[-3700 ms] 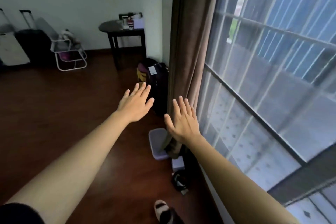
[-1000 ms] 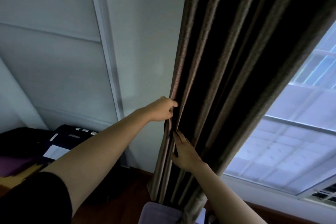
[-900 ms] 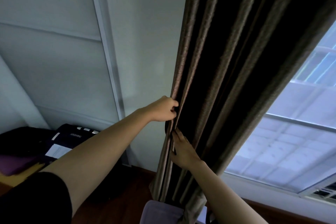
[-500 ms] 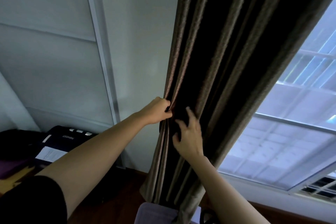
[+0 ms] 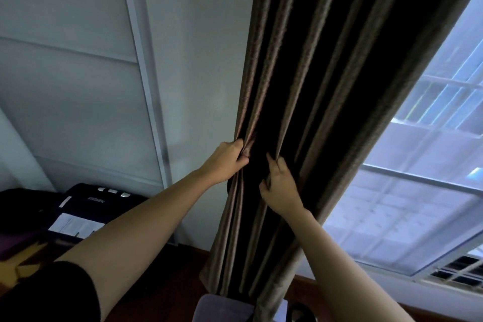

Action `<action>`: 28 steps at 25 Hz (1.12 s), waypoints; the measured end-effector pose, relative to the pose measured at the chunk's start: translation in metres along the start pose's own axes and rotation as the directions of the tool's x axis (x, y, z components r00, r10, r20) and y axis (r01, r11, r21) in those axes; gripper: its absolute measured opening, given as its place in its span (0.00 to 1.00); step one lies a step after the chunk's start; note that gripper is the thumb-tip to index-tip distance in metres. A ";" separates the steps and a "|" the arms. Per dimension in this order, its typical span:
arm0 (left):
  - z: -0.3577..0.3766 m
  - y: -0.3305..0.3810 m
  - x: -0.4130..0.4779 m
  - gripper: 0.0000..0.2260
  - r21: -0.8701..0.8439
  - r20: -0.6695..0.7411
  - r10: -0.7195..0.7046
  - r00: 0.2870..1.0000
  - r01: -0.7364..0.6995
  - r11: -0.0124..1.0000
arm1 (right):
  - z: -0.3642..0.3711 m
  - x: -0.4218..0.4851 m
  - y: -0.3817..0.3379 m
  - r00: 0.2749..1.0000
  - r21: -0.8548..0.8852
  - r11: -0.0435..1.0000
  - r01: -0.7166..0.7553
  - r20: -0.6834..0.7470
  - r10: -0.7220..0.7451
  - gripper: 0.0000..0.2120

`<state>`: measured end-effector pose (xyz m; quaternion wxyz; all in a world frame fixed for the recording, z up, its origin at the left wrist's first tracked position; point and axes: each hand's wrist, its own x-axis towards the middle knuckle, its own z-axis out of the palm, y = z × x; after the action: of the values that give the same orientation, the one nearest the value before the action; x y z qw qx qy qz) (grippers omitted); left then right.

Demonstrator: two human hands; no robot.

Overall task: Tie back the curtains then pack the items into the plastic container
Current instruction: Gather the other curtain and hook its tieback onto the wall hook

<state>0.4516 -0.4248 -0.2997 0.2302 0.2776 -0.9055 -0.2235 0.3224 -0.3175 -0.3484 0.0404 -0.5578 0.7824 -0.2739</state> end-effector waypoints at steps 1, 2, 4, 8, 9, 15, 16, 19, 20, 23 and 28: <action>-0.002 0.001 0.003 0.06 -0.006 0.032 -0.014 0.999 0.014 1.000 | 0.011 -0.010 0.005 0.997 -0.009 1.000 0.002 0.078 -0.002 0.34; -0.004 0.003 0.007 0.08 -0.003 0.066 -0.029 0.997 0.029 1.000 | 0.020 -0.019 0.008 0.989 -0.009 1.000 0.005 0.150 -0.004 0.34; -0.007 0.006 0.015 0.13 0.024 0.130 -0.051 0.990 0.048 0.999 | 0.033 -0.032 0.013 0.969 0.010 1.000 0.006 0.248 -0.008 0.35; -0.008 0.015 0.023 0.17 0.059 0.231 -0.029 0.973 0.016 0.998 | 0.040 -0.041 0.015 0.948 0.039 0.999 0.013 0.318 -0.025 0.37; -0.007 0.017 0.023 0.17 0.059 0.246 -0.022 0.969 0.008 0.998 | 0.042 -0.041 0.015 0.947 0.038 0.999 0.013 0.321 -0.025 0.37; -0.004 0.026 0.020 0.17 0.067 0.250 0.021 0.968 -0.039 0.997 | 0.044 -0.039 0.015 0.953 0.025 1.000 -0.009 0.303 0.001 0.34; -0.003 0.028 0.018 0.16 0.071 0.247 0.029 0.968 -0.048 0.996 | 0.045 -0.039 0.014 0.952 0.012 1.000 0.002 0.306 -0.006 0.34; 0.006 0.037 0.012 0.15 0.092 0.193 0.064 0.979 -0.083 0.992 | 0.049 -0.038 0.009 0.947 -0.027 0.999 0.026 0.321 -0.016 0.35; 0.009 0.039 0.011 0.15 0.119 0.154 0.076 0.985 -0.095 0.988 | 0.049 -0.038 0.007 0.943 -0.024 0.999 0.025 0.333 -0.015 0.36; 0.016 0.037 0.010 0.11 0.159 0.021 0.078 0.997 -0.081 0.984 | 0.046 -0.040 0.007 0.988 0.026 1.000 -0.002 0.152 -0.002 0.31; 0.017 0.023 0.009 0.07 0.137 -0.060 0.035 0.998 -0.026 0.990 | 0.016 -0.015 -0.009 0.888 0.226 0.925 -0.306 -0.283 0.363 0.28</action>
<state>0.4264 -0.4084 -0.2980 0.2420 0.2856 -0.9152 -0.1491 0.3421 -0.3127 -0.3615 0.0087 -0.3567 0.8359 -0.4171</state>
